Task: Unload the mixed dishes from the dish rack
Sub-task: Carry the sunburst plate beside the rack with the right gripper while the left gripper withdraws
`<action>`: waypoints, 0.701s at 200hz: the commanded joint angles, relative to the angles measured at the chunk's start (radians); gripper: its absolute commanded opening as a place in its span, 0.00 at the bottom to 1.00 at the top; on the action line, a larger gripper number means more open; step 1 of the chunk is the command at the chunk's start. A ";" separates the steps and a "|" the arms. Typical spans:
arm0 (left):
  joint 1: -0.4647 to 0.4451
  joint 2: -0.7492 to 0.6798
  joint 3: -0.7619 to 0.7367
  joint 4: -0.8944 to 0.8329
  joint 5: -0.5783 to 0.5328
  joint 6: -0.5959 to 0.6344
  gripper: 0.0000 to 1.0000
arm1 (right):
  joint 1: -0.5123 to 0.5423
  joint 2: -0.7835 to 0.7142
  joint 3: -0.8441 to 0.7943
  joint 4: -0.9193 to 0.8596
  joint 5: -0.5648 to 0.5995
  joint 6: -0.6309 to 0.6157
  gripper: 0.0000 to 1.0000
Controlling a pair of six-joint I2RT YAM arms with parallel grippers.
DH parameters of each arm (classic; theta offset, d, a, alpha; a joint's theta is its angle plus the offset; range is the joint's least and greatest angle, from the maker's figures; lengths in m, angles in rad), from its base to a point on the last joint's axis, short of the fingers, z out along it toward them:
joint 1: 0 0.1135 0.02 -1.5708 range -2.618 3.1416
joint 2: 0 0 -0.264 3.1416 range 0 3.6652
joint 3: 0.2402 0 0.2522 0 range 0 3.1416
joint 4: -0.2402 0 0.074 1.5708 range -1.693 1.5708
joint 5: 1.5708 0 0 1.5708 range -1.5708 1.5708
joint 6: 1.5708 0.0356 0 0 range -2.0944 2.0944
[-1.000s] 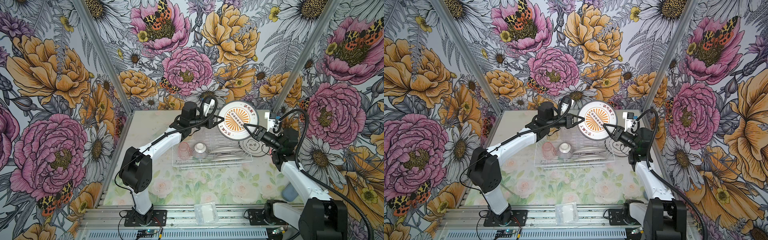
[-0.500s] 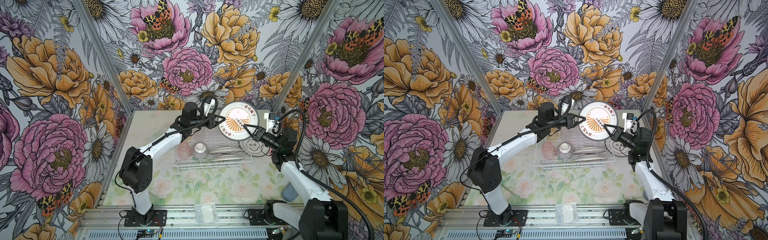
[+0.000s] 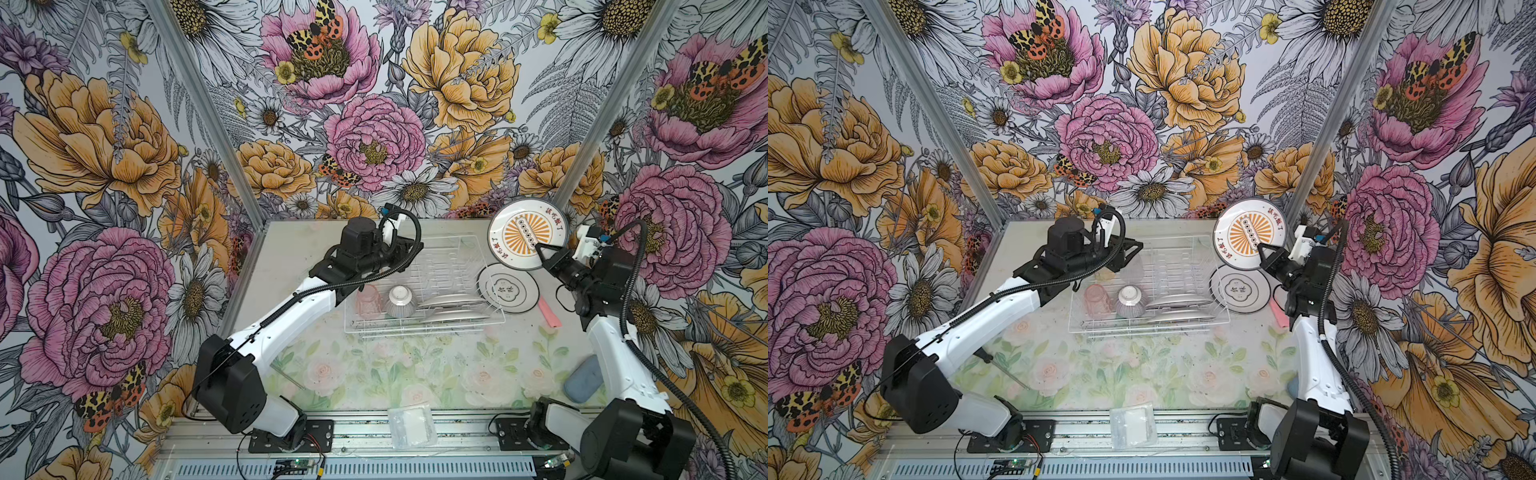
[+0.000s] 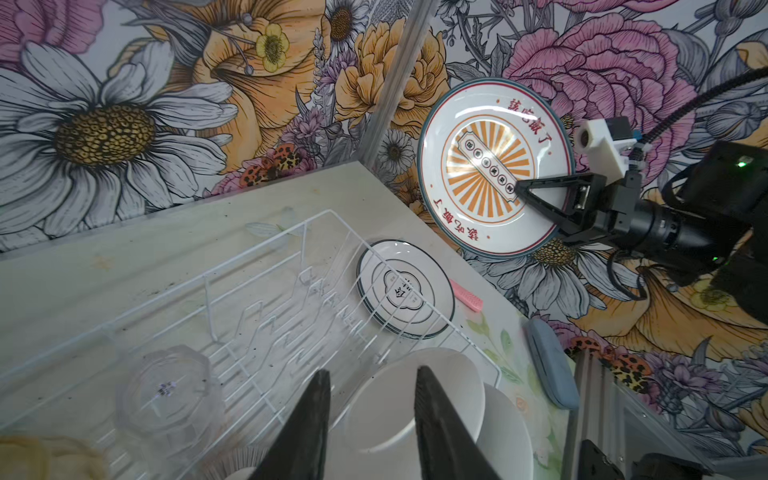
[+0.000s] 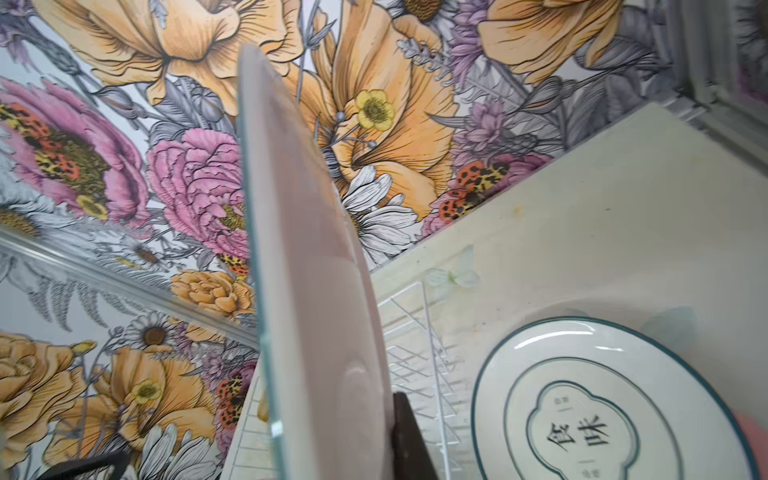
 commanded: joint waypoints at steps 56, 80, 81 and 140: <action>0.061 -0.156 -0.100 -0.164 -0.190 0.102 0.39 | -0.071 0.124 -0.069 -0.111 0.117 -0.107 0.00; 0.062 -0.155 -0.105 -0.164 -0.185 0.098 0.40 | -0.072 0.178 -0.086 -0.105 0.088 -0.112 0.00; 0.062 -0.155 -0.107 -0.164 -0.185 0.098 0.40 | -0.072 0.180 -0.088 -0.105 0.087 -0.112 0.00; 0.063 -0.148 -0.115 -0.152 -0.179 0.093 0.40 | -0.072 0.265 -0.114 -0.063 0.022 -0.104 0.00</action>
